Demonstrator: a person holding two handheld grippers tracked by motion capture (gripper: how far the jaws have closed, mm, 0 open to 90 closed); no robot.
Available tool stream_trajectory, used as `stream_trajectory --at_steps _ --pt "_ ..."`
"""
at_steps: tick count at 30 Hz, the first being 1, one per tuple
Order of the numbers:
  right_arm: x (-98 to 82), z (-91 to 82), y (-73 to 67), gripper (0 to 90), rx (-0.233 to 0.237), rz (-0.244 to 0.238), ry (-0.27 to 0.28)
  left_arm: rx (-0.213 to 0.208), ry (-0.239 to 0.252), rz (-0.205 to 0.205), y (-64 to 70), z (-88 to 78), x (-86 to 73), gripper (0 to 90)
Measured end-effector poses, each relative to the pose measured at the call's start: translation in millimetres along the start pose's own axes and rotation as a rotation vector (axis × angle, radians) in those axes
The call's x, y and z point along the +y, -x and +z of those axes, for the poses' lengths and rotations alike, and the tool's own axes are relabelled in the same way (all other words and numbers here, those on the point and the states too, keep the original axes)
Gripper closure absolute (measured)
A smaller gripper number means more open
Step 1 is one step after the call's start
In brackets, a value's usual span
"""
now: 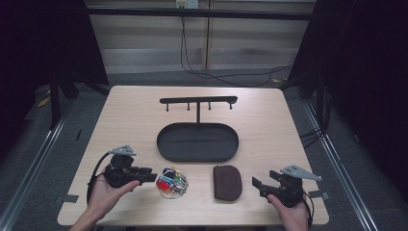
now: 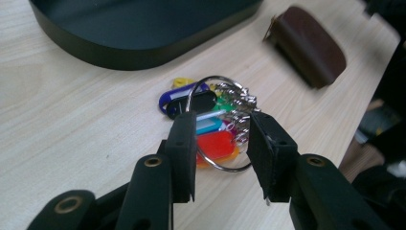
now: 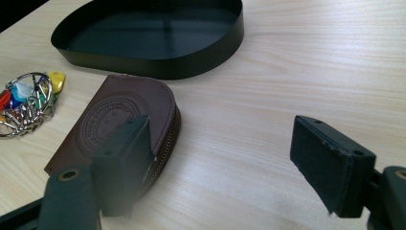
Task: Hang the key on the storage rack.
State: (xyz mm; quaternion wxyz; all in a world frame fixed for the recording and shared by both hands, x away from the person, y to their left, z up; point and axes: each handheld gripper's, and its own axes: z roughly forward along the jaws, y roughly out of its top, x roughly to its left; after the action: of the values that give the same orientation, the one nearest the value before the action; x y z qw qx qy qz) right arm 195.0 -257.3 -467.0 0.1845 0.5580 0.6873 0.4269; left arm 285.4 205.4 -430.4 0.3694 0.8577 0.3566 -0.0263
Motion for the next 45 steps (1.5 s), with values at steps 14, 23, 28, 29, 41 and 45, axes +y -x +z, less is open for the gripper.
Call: stream_trajectory --at_steps 14,23,28,29,41,45 --pt "0.0 0.8 0.3 22.3 -0.003 -0.008 -0.014 0.041 -0.17 0.039 1.3 14.4 28.5 69.2" --pt "0.0 1.7 0.4 22.3 -0.009 -0.013 -0.021 0.038 -0.276 0.067 4.1 31.4 46.0 77.1" --pt "-0.2 1.3 -0.2 22.3 -0.006 -0.013 -0.026 0.028 -0.334 0.077 2.5 42.3 53.6 77.5" --pt "-0.3 1.4 -0.3 22.3 -0.006 -0.013 -0.026 0.026 -0.342 0.076 1.9 44.5 54.9 77.5" --pt "-0.3 1.6 0.4 21.9 -0.013 -0.008 -0.03 0.06 -0.479 0.075 -2.1 66.8 69.5 81.3" --pt "-0.5 1.6 0.2 21.6 -0.013 -0.01 -0.032 0.071 -0.51 0.086 -5.0 72.0 70.7 82.4"
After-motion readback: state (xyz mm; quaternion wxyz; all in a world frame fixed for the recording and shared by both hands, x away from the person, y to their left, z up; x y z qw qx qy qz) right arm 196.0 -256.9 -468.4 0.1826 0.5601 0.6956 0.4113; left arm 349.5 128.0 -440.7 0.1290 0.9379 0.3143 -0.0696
